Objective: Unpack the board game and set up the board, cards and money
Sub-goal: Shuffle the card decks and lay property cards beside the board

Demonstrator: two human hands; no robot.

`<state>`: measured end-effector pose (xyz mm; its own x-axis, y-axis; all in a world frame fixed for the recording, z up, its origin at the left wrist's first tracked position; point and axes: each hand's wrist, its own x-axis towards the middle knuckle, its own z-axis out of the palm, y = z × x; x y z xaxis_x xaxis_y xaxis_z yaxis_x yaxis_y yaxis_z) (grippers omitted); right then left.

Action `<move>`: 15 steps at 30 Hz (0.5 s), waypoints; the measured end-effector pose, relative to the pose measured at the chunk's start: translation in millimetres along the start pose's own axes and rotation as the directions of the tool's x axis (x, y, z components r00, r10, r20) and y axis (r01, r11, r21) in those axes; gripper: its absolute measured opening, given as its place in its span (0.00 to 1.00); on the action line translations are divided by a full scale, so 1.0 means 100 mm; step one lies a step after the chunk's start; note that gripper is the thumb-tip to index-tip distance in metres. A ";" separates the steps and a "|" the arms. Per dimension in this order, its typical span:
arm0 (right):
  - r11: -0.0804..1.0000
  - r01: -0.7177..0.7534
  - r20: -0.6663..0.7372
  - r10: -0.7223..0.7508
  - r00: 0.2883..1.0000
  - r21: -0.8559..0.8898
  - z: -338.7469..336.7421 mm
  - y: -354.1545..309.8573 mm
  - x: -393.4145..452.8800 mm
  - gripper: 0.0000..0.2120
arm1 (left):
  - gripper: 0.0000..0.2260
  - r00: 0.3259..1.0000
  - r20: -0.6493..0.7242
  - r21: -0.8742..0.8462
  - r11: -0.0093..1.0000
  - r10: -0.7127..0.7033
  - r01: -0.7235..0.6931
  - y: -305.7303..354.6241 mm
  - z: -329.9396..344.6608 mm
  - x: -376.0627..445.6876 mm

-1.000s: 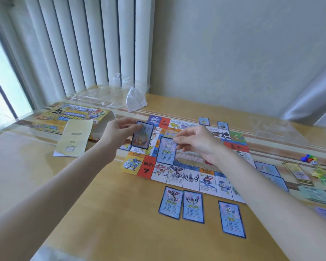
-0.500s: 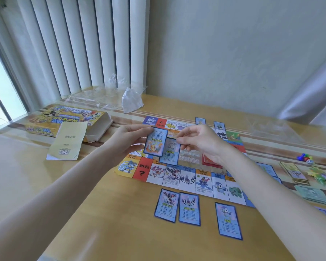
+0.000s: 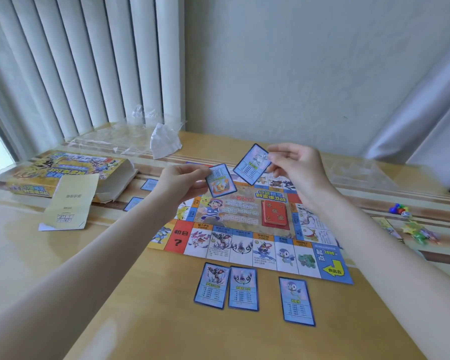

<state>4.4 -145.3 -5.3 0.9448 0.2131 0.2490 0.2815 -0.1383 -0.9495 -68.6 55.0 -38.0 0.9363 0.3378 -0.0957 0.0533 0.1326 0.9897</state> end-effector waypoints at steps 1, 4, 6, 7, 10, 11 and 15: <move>1.000 -0.003 0.000 0.003 1.000 -0.007 -0.03 0.00 0.00 0.06 | 0.03 1.000 0.005 0.010 1.000 0.001 -0.001 -0.01 0.05 0.00; 1.000 -0.018 -0.082 0.017 0.996 -0.011 -0.23 0.06 0.02 0.06 | 0.03 0.999 -0.016 0.019 0.999 0.031 -0.030 -0.02 0.22 0.01; 0.998 -0.043 -0.188 0.050 0.981 0.041 -0.39 0.12 0.05 0.05 | 0.04 0.993 -0.090 -0.068 0.995 0.071 -0.077 0.04 0.27 0.04; 0.997 -0.054 -0.230 0.067 0.971 0.061 -0.46 0.14 0.06 0.05 | 0.04 0.989 -0.125 -0.121 0.988 0.083 -0.098 0.08 0.28 0.07; 0.993 -0.078 -0.287 0.100 0.953 0.086 -0.63 0.21 0.09 0.09 | 0.05 0.980 -0.179 -0.203 0.971 0.091 -0.128 0.22 0.31 0.13; 0.993 -0.082 -0.298 0.105 0.949 0.089 -0.66 0.22 0.10 0.09 | 0.05 0.978 -0.188 -0.217 0.967 0.094 -0.135 0.25 0.34 0.15; 0.993 -0.086 -0.313 0.109 0.944 0.085 -0.72 0.26 0.16 0.09 | 0.08 0.977 -0.179 -0.241 0.958 0.112 -0.154 0.31 0.48 0.19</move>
<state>38.6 -215.7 -12.4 0.9746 -0.1165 0.1911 0.1834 -0.0731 -0.9803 -32.3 21.5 -3.8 0.8589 0.5121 -0.0015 -0.1769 0.2995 0.9375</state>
